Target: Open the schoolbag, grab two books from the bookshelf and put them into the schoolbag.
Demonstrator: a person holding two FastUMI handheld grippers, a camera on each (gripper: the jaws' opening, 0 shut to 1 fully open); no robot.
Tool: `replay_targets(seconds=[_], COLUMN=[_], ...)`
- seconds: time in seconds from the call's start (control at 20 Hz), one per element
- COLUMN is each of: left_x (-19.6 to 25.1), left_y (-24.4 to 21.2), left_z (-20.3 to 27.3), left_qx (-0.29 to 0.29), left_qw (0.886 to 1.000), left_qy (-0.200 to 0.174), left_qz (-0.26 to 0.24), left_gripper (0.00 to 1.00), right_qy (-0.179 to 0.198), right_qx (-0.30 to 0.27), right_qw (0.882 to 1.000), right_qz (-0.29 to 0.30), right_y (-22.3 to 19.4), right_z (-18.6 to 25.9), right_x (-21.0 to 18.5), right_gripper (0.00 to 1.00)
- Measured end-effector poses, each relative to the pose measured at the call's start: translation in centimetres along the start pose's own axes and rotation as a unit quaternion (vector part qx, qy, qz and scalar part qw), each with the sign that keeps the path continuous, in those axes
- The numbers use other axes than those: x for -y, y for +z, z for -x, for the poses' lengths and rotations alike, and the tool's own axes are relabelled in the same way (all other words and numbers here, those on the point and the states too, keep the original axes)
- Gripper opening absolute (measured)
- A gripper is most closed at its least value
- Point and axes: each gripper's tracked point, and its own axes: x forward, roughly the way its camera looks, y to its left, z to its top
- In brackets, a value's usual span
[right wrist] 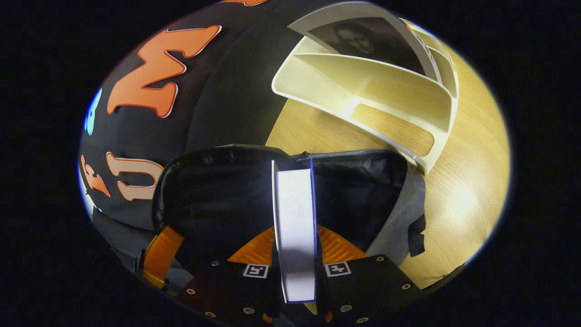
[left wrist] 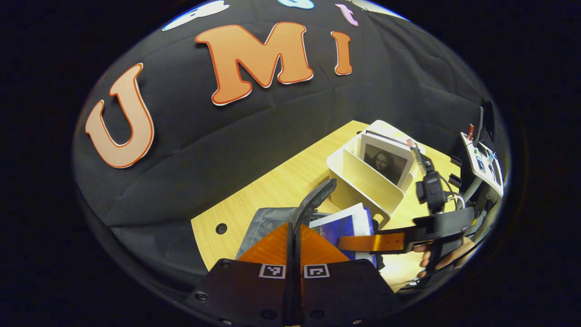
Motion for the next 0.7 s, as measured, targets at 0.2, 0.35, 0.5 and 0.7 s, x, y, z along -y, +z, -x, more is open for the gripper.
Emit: replay_targets(seconds=[0.2, 0.35, 0.5, 0.7], left_x=[0.7, 0.0, -0.9, -1.2], left_y=[0.1, 0.1, -0.8, -1.3], left_z=[0.0, -0.3, -0.9, -1.2], left_qx=[-0.001, -0.002, -0.012, -0.012], left_qw=[1.000, 1.000, 1.000, 1.000], left_qy=[-0.007, -0.001, 0.002, -0.003], left_qz=[0.001, 0.004, 0.013, 0.015], left_gripper=[0.00, 0.00, 0.01, 0.01], right_qy=[-0.007, -0.012, -0.049, -0.065], right_qx=[0.008, 0.000, -0.016, -0.019], right_qw=[1.000, 0.999, 0.998, 0.997], right_qz=[-0.021, -0.032, -0.027, -0.032], right_y=[-0.1, -0.4, -1.0, -0.4], right_z=[-2.9, -3.8, -2.8, -0.4], right_x=[-0.6, -0.8, 0.5, 1.2], right_gripper=[0.31, 0.32, 0.65, 0.98])
